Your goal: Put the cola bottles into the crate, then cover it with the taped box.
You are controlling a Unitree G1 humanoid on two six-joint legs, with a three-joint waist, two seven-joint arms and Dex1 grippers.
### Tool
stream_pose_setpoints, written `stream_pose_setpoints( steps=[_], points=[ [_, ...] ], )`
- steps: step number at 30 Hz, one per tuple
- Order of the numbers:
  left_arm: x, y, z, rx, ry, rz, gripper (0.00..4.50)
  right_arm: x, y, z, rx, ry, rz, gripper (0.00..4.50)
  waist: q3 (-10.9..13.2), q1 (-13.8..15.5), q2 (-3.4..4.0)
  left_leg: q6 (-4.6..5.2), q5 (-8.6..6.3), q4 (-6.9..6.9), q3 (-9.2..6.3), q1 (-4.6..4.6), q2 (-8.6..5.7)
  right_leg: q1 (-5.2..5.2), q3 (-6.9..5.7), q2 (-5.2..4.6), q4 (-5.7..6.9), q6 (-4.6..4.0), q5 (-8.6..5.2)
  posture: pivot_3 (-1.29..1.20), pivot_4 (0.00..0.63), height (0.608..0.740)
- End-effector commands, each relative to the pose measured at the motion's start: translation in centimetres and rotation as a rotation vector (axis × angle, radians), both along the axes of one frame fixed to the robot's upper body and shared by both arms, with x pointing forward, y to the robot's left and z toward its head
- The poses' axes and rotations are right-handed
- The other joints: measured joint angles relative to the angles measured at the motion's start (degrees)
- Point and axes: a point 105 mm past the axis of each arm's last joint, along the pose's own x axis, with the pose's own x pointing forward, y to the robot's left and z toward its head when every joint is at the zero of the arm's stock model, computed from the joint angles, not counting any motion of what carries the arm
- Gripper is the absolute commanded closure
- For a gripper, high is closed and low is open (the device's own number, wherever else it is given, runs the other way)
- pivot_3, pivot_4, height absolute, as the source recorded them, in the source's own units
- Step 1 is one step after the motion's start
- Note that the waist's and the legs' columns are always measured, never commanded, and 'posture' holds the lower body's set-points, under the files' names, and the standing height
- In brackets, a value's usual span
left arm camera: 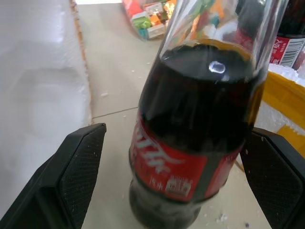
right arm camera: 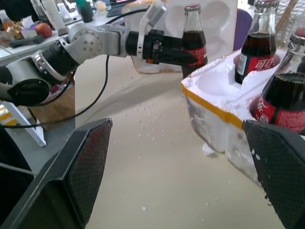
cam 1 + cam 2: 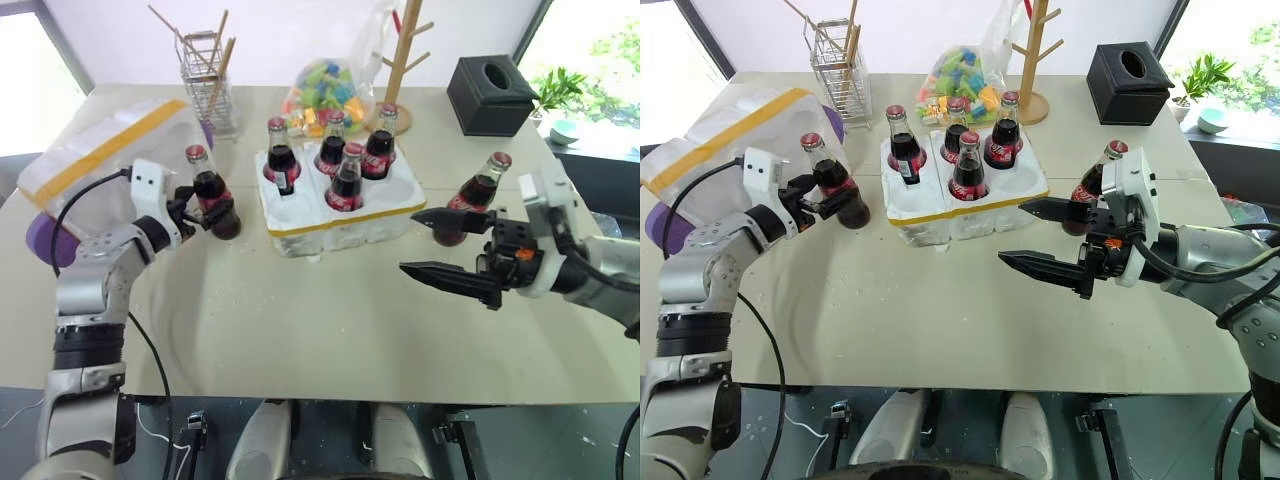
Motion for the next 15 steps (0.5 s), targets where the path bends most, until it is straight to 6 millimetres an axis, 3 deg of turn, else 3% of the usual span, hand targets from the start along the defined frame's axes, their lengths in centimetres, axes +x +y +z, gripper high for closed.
stream_pose_setpoints(
  steps=[1,3,7,10,15],
  points=[
    [0.5,0.0,0.6,0.027,-0.037,-0.013,0.07,0.0,0.2,0.7,0.018,-0.031,0.008,0.00,0.00,-0.03,0.00,0.00,0.00,-0.01,0.01,0.00,0.00,-0.01,0.00,0.00,0.00,0.00,0.00,0.00,0.150,0.740],
    [0.6,0.1,0.5,0.028,-0.038,-0.018,0.31,0.0,0.2,0.7,0.019,-0.031,0.007,0.00,0.00,-0.01,0.00,0.00,0.00,-0.01,0.01,-0.03,0.00,-0.06,0.00,0.00,0.01,0.01,0.00,0.00,0.150,0.740],
    [0.1,0.1,0.8,0.032,-0.048,-0.045,1.76,0.0,0.3,0.6,0.023,-0.031,0.006,0.00,0.00,-0.01,0.00,0.00,0.00,-0.01,0.01,-0.08,0.00,-0.11,0.00,0.00,0.02,0.01,0.01,0.00,0.150,0.740],
    [-1.0,0.3,1.8,0.008,-0.063,-0.070,1.72,-0.1,0.2,0.6,0.027,-0.030,0.004,0.00,0.00,-0.14,0.00,0.00,0.00,-0.01,0.00,-0.09,0.01,-0.13,0.00,-0.01,0.03,0.01,0.01,0.00,0.150,0.740],
    [-6.0,-1.1,7.2,-0.147,-0.125,-0.341,1.72,-0.2,0.1,0.5,0.024,-0.026,-0.005,0.00,0.08,-0.33,-0.11,0.00,0.00,-0.06,0.02,-0.34,0.05,-0.48,0.07,-0.01,0.14,0.01,0.01,0.00,0.150,0.740]
  ],
)
